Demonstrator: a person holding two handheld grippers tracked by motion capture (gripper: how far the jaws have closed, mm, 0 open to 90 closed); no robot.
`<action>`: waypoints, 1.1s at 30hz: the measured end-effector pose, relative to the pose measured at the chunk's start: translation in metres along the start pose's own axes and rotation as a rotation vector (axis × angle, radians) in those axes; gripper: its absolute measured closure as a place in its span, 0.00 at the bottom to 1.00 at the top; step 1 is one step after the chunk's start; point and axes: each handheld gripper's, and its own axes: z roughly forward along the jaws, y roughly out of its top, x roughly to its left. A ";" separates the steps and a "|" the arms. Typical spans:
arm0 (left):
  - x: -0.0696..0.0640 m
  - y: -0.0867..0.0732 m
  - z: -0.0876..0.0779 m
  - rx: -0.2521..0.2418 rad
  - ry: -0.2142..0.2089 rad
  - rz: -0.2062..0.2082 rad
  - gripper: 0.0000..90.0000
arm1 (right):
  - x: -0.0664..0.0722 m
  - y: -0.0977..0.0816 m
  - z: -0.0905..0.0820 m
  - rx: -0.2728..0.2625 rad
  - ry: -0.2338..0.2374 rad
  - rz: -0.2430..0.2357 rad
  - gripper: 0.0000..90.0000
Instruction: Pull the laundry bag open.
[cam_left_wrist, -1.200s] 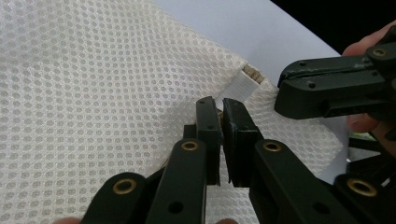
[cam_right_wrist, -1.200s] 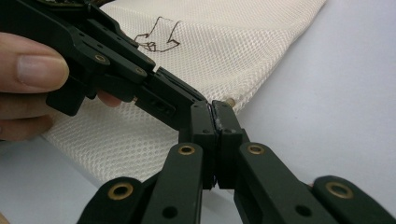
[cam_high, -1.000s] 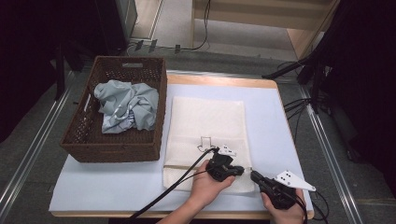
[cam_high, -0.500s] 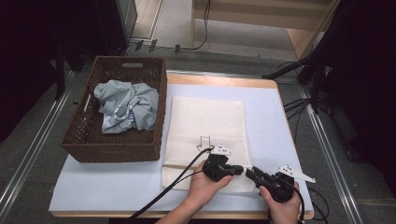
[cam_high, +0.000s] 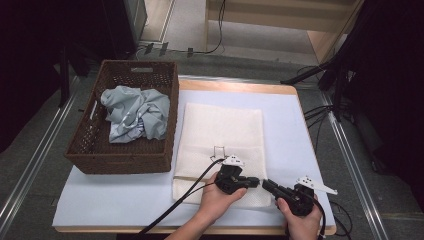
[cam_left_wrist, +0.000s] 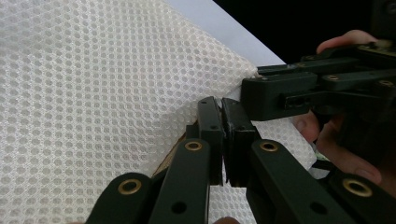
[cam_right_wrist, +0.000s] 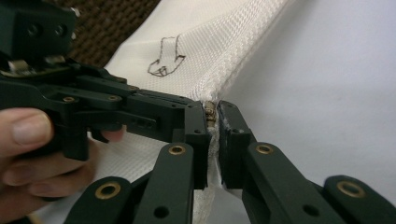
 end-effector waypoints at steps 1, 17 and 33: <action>0.000 0.000 -0.001 -0.001 0.003 0.005 0.99 | 0.005 0.000 0.000 -0.002 -0.029 -0.025 0.94; -0.005 0.000 -0.006 0.003 0.053 -0.026 0.99 | 0.021 0.000 0.000 -0.022 -0.092 -0.092 0.95; 0.012 -0.015 -0.024 -0.016 0.093 -0.066 0.99 | 0.030 0.002 -0.008 -0.100 -0.152 -0.164 0.95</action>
